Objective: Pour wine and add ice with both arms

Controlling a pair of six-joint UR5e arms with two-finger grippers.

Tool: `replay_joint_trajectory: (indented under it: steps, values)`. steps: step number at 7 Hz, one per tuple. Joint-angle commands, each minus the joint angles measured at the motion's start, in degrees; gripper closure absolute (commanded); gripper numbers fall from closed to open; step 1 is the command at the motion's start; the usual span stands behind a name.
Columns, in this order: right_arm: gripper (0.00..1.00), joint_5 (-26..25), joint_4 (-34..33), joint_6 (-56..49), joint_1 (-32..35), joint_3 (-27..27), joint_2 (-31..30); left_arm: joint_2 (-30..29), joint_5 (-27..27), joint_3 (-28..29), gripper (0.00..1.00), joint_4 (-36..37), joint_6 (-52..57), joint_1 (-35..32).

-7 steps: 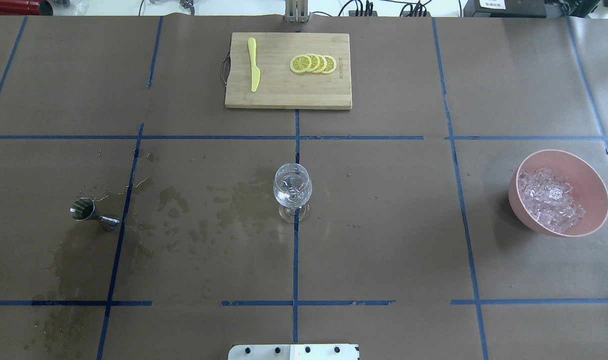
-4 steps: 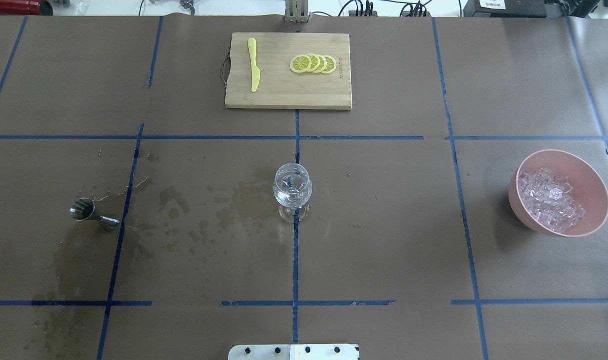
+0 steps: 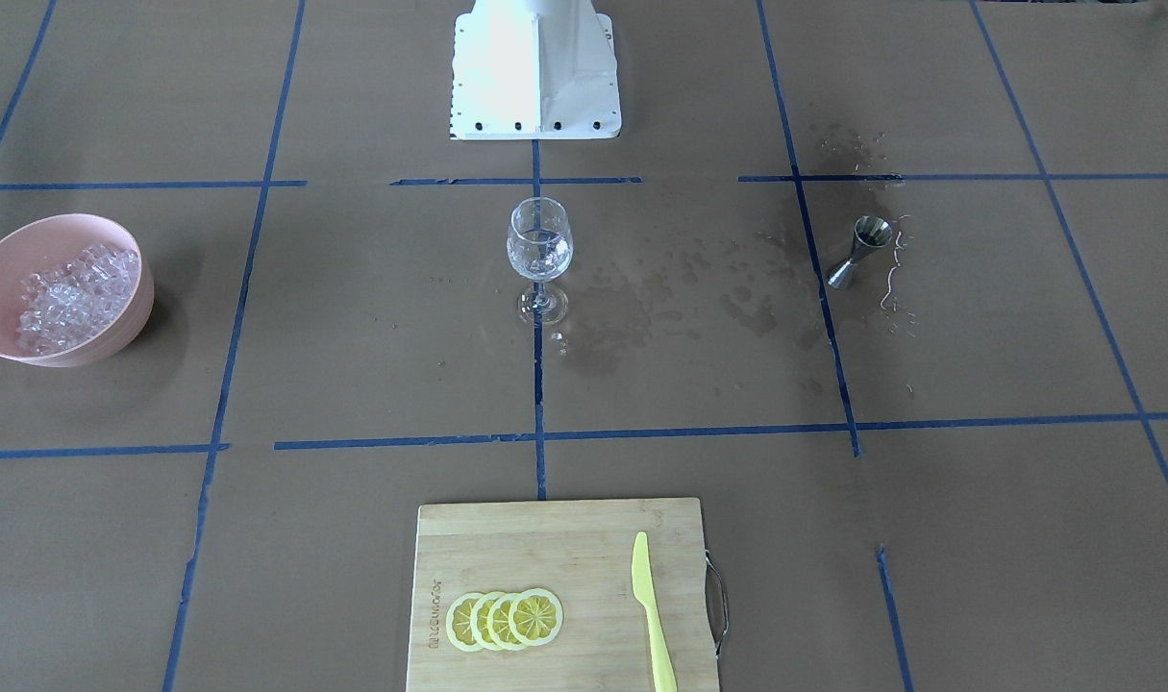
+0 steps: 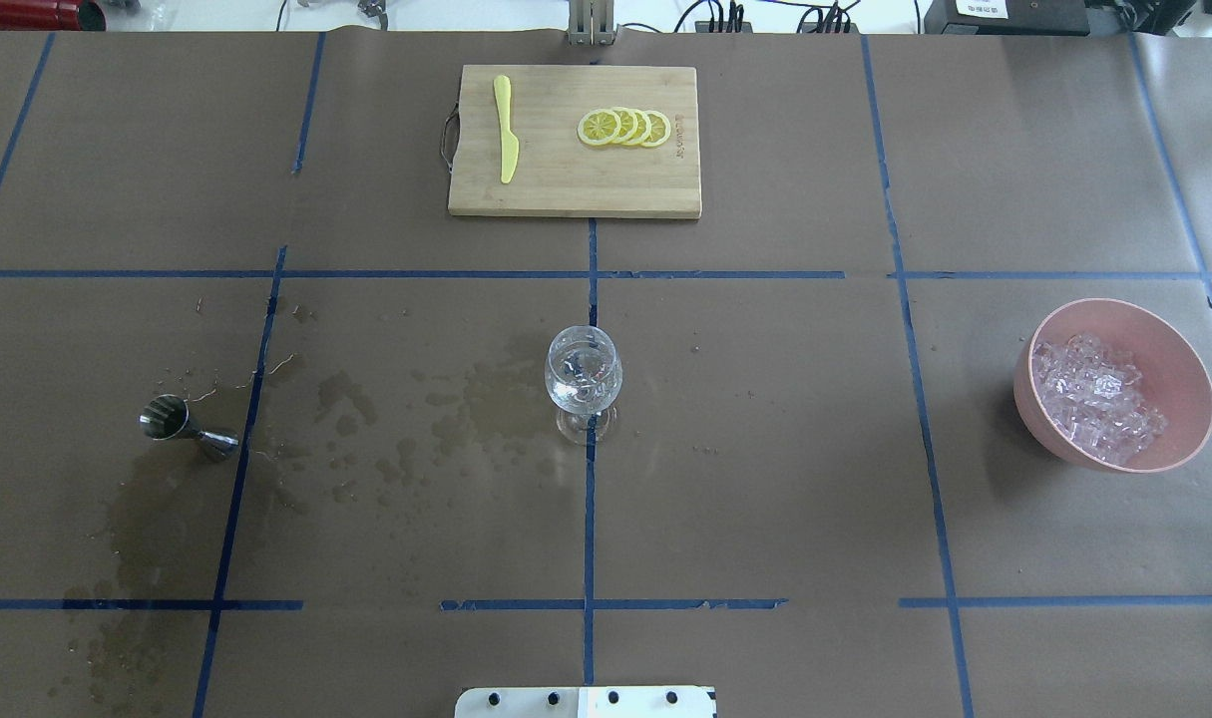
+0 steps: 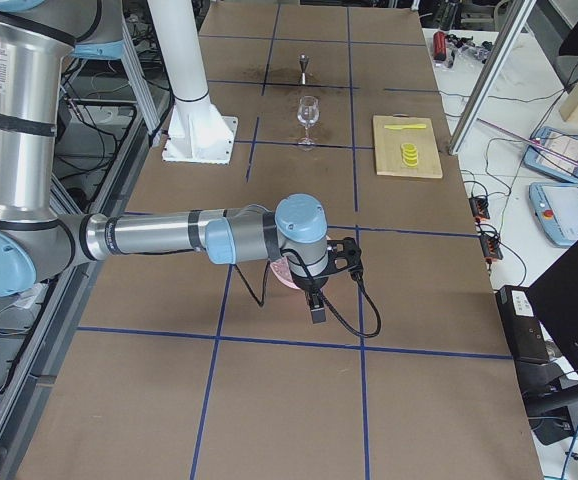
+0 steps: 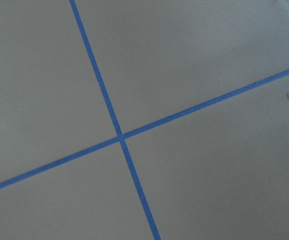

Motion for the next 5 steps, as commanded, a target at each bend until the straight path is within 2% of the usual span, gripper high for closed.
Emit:
replay_joint_trajectory:
  steps: [1, 3, 5]
  values:
    - [0.00, -0.05, 1.67, 0.33, 0.02, 0.03, 0.20, 0.00, -0.09, 2.21, 0.00, -17.77, -1.97, -0.05]
    - [0.00, 0.13, 2.38, 1.38, -0.07, 0.29, 0.29, -0.52, -0.09, 2.23, 0.00, -25.45, -7.21, 0.39]
    - [0.00, 0.30, 2.74, 1.47, -0.16, 0.20, 1.08, -1.31, 0.78, -1.79, 0.00, -28.20, -22.72, 7.82]
